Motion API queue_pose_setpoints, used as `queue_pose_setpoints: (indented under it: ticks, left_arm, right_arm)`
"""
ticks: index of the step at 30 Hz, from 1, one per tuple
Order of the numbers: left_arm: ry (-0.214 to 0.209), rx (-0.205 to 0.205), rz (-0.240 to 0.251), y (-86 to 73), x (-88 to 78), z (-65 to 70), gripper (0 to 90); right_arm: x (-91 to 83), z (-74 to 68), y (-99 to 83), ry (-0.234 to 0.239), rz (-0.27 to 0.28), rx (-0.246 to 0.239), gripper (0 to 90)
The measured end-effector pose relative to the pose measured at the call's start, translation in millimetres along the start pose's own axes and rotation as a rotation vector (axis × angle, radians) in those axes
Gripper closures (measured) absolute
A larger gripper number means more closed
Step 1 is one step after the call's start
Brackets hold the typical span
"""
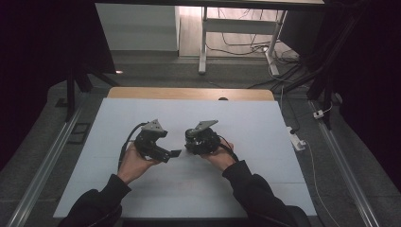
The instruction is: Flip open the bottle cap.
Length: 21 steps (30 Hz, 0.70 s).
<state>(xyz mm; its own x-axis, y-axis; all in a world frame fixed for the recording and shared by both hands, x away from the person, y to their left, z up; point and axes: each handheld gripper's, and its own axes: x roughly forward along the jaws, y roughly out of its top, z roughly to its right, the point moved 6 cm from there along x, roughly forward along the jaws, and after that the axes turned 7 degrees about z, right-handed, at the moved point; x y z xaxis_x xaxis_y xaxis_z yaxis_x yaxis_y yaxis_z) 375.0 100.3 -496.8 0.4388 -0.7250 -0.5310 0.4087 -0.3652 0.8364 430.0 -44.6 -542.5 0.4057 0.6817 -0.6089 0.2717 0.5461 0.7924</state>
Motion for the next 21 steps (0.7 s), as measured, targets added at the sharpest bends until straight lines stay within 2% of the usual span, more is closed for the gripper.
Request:
queue_pose_setpoints:
  ticks: [2,7,11,17,18,21]
  left_arm:
    - [0.000,0.015,-0.003,0.9,3.7,-1.2,12.5]
    - [-0.006,0.032,-0.012,2.9,11.2,-3.2,38.9]
    - [-0.001,0.046,-0.021,5.9,16.6,-1.7,56.0]
    - [-0.019,0.061,-0.034,8.8,24.3,3.5,85.2]
    - [-0.018,0.065,-0.038,8.8,25.4,4.2,88.5]
    - [-0.024,0.068,-0.057,8.3,29.5,5.8,88.7]
  right_arm:
    - [0.0,0.0,0.0,0.000,0.000,-0.001,52.5]
    - [0.0,0.2,-0.1,0.001,-0.001,-0.004,52.5]
    - [0.1,0.0,0.0,0.001,0.000,-0.002,52.5]
    - [0.1,-0.2,0.0,0.000,0.000,-0.002,52.5]
    - [0.0,-0.2,0.0,-0.001,0.000,-0.002,52.5]
    - [0.0,-0.3,0.0,-0.002,-0.001,-0.003,52.5]
